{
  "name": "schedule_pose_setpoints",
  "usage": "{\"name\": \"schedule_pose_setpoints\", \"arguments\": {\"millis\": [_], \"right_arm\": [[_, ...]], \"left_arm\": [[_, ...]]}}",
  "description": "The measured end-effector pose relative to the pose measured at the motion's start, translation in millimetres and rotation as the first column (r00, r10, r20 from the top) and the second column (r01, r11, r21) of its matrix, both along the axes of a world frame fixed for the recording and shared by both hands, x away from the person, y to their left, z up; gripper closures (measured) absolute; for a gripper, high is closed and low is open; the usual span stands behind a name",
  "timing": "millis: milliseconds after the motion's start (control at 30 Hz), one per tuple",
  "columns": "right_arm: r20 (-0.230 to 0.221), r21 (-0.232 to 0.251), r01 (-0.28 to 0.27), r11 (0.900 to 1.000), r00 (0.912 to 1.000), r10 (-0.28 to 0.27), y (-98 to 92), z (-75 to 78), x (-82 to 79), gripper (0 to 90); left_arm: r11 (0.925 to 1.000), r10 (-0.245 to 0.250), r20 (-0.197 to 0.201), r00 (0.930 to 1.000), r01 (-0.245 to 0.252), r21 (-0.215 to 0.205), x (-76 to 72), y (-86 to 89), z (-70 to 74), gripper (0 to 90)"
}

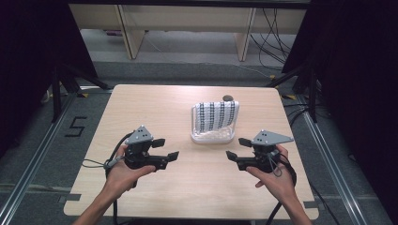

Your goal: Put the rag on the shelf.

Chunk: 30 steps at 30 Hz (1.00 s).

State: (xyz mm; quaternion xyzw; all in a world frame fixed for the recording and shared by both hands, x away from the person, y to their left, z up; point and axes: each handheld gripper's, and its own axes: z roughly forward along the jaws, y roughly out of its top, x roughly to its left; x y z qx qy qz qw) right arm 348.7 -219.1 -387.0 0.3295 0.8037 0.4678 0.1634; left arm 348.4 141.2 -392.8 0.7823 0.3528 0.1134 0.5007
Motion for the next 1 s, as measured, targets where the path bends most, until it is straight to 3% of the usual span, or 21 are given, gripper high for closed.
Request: {"name": "schedule_pose_setpoints", "arguments": {"millis": [233, 467, 600, 667, 767, 800, 833, 1000], "right_arm": [[-0.039, 0.013, 0.027, 1.0, 0.9989, -0.026, -2.5, -11.8, -5.9, 29.3], [-0.043, 0.006, 0.003, 1.0, 0.9991, -0.003, -3.2, -21.4, -10.7, 28.8], [-0.068, 0.004, 0.014, 1.0, 0.9976, -0.014, -1.2, -27.8, -16.6, 28.8], [-0.05, -0.013, -0.001, 1.0, 0.9988, 0.001, -1.8, -31.6, -16.5, 28.8], [-0.081, -0.011, 0.007, 1.0, 0.9967, -0.007, -1.3, -36.4, -20.6, 28.5], [-0.056, -0.026, 0.003, 1.0, 0.9984, -0.004, -2.7, -38.1, -19.7, 28.4], [-0.086, -0.013, 0.005, 1.0, 0.9962, -0.006, -2.1, -39.2, -21.7, 28.3], [-0.096, -0.018, 0.02, 1.0, 0.9952, -0.021, -4.5, -48.1, -25.5, 28.2]], "left_arm": [[0.9998, 0.0, 0.017, 0.9999, 0.0, 0.021, -6.3, 1.7, -9.9, 22.2], [0.9994, -0.007, 0.003, 1.0, 0.007, 0.035, -13.2, 5.7, -18.6, 22.3], [0.9987, 0.002, 0.006, 1.0, -0.002, 0.051, -16.8, 7.5, -26.7, 22.4], [0.9982, 0.004, 0.001, 1.0, -0.004, 0.06, -18.0, 9.4, -30.7, 22.4], [0.9986, 0.001, -0.008, 1.0, -0.001, 0.053, -19.8, 12.1, -37.6, 22.4], [0.9982, -0.002, -0.008, 1.0, 0.003, 0.06, -20.4, 13.4, -39.6, 22.5], [0.9982, 0.005, -0.011, 0.9999, -0.004, 0.06, -21.4, 13.7, -42.0, 22.5], [0.9972, 0.002, -0.021, 0.9998, -0.001, 0.074, -25.5, 18.2, -53.0, 22.6]]}}
